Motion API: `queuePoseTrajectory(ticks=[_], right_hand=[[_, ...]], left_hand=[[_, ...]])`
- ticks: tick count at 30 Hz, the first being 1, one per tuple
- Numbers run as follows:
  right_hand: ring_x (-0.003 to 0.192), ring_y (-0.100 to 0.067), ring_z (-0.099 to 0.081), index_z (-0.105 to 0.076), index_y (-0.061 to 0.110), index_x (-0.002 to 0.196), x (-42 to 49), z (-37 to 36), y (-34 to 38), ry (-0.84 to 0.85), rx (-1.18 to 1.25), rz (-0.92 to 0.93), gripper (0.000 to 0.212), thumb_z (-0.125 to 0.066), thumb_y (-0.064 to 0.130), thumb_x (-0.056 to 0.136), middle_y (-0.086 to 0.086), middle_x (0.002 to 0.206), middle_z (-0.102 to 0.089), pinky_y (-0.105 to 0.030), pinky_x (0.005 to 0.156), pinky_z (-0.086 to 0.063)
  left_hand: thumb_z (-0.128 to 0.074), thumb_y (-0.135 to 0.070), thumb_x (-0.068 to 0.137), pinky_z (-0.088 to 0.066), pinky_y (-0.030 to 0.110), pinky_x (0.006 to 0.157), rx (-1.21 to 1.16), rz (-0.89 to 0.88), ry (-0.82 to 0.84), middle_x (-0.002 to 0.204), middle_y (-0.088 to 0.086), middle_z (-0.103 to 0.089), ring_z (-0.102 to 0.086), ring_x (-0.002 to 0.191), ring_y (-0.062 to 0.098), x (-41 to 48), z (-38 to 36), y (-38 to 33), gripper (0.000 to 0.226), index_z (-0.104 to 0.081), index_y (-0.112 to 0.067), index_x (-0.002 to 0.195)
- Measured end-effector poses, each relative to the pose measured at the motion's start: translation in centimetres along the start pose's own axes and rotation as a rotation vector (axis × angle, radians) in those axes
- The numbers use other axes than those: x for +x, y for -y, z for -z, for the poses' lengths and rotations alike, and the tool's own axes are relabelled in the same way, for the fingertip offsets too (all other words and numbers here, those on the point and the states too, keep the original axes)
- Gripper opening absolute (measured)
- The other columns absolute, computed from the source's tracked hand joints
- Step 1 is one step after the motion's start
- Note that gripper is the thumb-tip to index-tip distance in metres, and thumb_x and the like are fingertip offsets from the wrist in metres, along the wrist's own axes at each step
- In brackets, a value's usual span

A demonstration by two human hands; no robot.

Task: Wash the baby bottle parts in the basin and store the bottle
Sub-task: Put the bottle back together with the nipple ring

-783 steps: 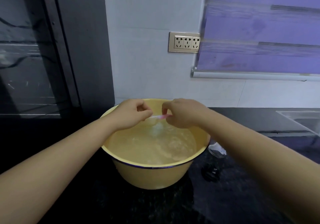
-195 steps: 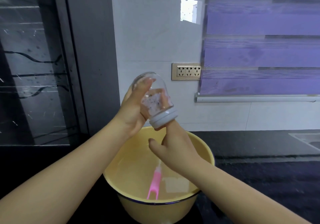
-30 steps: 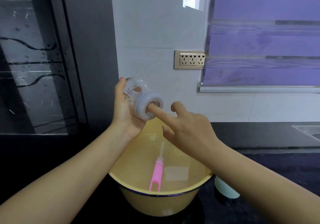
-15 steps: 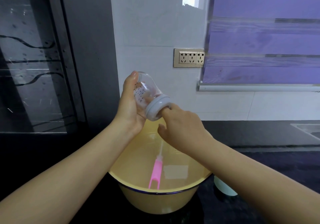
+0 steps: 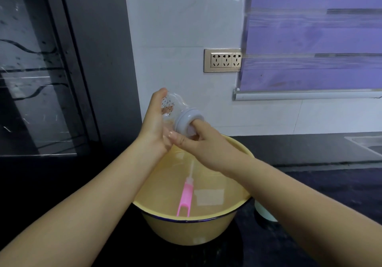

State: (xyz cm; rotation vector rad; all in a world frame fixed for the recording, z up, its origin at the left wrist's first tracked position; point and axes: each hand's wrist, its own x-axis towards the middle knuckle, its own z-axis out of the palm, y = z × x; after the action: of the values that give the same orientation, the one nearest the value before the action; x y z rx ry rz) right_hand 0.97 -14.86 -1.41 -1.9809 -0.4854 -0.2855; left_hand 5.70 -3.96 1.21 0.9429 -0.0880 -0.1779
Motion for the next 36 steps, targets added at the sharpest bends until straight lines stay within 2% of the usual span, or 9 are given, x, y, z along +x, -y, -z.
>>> queuePoseTrajectory(ticks=[2, 6, 9, 12, 15, 18, 29, 32, 36], right_hand=[[0.069, 0.013, -0.056, -0.057, 0.021, 0.083, -0.5, 0.3, 0.6, 0.023, 0.070, -0.003, 0.010, -0.059, 0.027, 0.091, 0.017, 0.076, -0.060, -0.004, 0.066, -0.042], [0.053, 0.014, -0.049, -0.049, 0.027, 0.075, -0.9, 0.2, 0.5, 0.030, 0.042, -0.027, 0.020, -0.057, 0.027, 0.093, 0.028, 0.052, -0.052, -0.004, 0.054, -0.036], [0.072, 0.006, -0.055, -0.052, 0.025, 0.087, -1.0, -0.1, 0.3, 0.073, 0.016, -0.076, 0.012, -0.057, 0.035, 0.092, 0.023, 0.071, -0.057, -0.020, 0.076, -0.052], [0.096, -0.007, -0.059, -0.051, 0.032, 0.093, -1.1, -0.7, 0.2, 0.083, 0.026, -0.126, 0.007, -0.056, 0.037, 0.092, 0.018, 0.089, -0.056, -0.038, 0.094, -0.050], [0.100, -0.007, -0.057, -0.049, 0.030, 0.097, -1.1, -1.0, 0.3, 0.077, 0.040, -0.136, 0.013, -0.053, 0.041, 0.093, 0.016, 0.096, -0.054, -0.031, 0.094, -0.048], [0.076, 0.003, -0.046, -0.040, 0.022, 0.108, -0.9, -1.3, 0.9, 0.097, -0.104, -0.132, 0.025, -0.046, 0.043, 0.095, 0.018, 0.086, -0.043, -0.014, 0.074, -0.041], [0.102, -0.017, -0.061, -0.039, 0.017, 0.129, -0.9, -2.2, 1.2, 0.051, 0.024, -0.263, 0.051, -0.051, 0.048, 0.091, 0.004, 0.112, -0.056, -0.035, 0.092, -0.052], [0.098, -0.019, -0.067, -0.039, 0.018, 0.127, -1.3, -1.2, 1.2, 0.180, 0.107, -0.323, 0.042, -0.055, 0.035, 0.093, -0.001, 0.119, -0.055, -0.033, 0.082, -0.058], [0.078, -0.022, -0.071, -0.038, 0.016, 0.109, -1.1, -0.5, 0.6, 0.160, -0.191, -0.235, 0.025, -0.049, 0.034, 0.096, -0.003, 0.116, -0.055, -0.029, 0.056, -0.058]], left_hand=[[-0.064, -0.047, 0.081, -0.052, 0.030, 0.048, 0.002, 0.034, -0.025, 0.049, 0.006, -0.061, -0.063, 0.045, 0.022, 0.2, 0.2, 0.0, 0.044, -0.054, -0.010, 0.101], [-0.067, -0.044, 0.079, -0.055, 0.036, 0.051, 0.007, 0.127, -0.049, 0.057, 0.011, -0.064, -0.066, 0.049, 0.029, 0.3, 0.5, 0.1, 0.050, -0.055, -0.007, 0.110], [-0.068, -0.044, 0.078, -0.052, 0.032, 0.046, -0.010, 0.181, -0.061, 0.069, 0.011, -0.060, -0.063, 0.044, 0.027, 0.1, 0.7, 0.4, 0.049, -0.054, -0.010, 0.109], [-0.067, -0.044, 0.079, -0.050, 0.029, 0.044, -0.019, 0.204, -0.044, 0.070, 0.009, -0.057, -0.061, 0.042, 0.024, 0.2, 0.9, 0.5, 0.044, -0.053, -0.011, 0.103], [-0.065, -0.046, 0.080, -0.049, 0.026, 0.043, -0.037, 0.209, -0.044, 0.053, 0.007, -0.057, -0.058, 0.039, 0.021, 0.2, 0.8, 0.5, 0.037, -0.056, -0.010, 0.087], [-0.062, -0.048, 0.081, -0.049, 0.023, 0.043, -0.057, 0.205, -0.063, 0.045, 0.004, -0.053, -0.055, 0.035, 0.018, 0.2, 0.9, 0.6, 0.039, -0.053, -0.011, 0.072], [-0.057, -0.052, 0.082, -0.045, 0.029, 0.054, -0.098, 0.182, -0.033, 0.045, 0.003, -0.058, -0.059, 0.037, 0.017, 0.9, 1.3, 1.0, 0.064, -0.062, -0.010, 0.034], [-0.054, -0.050, 0.084, -0.048, 0.024, 0.050, -0.040, 0.212, 0.000, 0.044, 0.004, -0.055, -0.056, 0.036, 0.017, 0.8, 1.4, 0.9, 0.055, -0.063, -0.009, 0.049], [-0.061, -0.046, 0.082, -0.051, 0.026, 0.052, -0.024, 0.172, -0.073, 0.069, 0.006, -0.056, -0.058, 0.051, 0.019, 0.9, 1.1, 0.9, 0.037, -0.056, -0.010, 0.091]])
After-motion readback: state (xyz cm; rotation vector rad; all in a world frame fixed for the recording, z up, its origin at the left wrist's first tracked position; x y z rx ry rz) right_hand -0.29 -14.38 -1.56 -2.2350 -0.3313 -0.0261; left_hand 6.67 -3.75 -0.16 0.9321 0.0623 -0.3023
